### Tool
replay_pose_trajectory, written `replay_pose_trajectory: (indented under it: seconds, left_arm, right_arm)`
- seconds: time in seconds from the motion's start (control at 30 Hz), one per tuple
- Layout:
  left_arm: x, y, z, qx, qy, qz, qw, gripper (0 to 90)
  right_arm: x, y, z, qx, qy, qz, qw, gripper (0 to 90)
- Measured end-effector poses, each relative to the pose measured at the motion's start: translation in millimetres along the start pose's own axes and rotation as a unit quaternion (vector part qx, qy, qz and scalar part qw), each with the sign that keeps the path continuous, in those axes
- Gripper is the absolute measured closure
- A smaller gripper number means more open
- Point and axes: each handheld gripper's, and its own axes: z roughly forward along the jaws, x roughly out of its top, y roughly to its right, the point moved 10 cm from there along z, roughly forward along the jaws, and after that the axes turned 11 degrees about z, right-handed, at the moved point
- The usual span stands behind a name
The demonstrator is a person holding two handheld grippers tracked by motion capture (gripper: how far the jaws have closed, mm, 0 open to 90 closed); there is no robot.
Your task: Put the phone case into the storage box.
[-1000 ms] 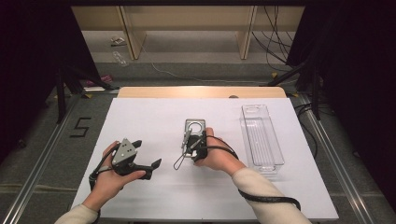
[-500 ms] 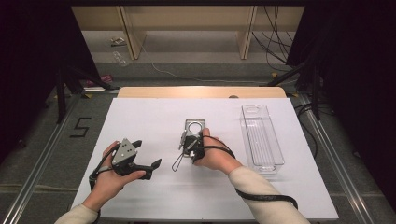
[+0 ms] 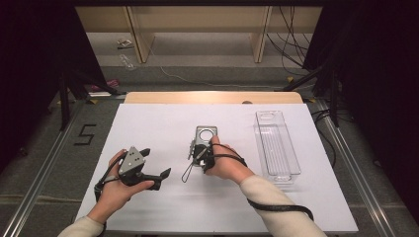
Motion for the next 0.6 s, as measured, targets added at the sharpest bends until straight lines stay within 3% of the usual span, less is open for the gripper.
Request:
replay_pose_trajectory:
  seconds: [0.37, 0.6]
  left_arm:
    - [0.0, 0.1, 0.2, 0.000, 0.000, 0.001, 1.0000, 2.7]
    - [0.1, 0.2, 0.2, -0.001, 0.001, 0.001, 1.0000, 2.8]
  right_arm:
    - [0.3, -0.2, 0.9, -0.001, -0.006, -0.012, 0.9999, 48.0]
    - [0.7, -4.5, 0.6, 0.008, -0.010, -0.022, 0.9997, 57.3]
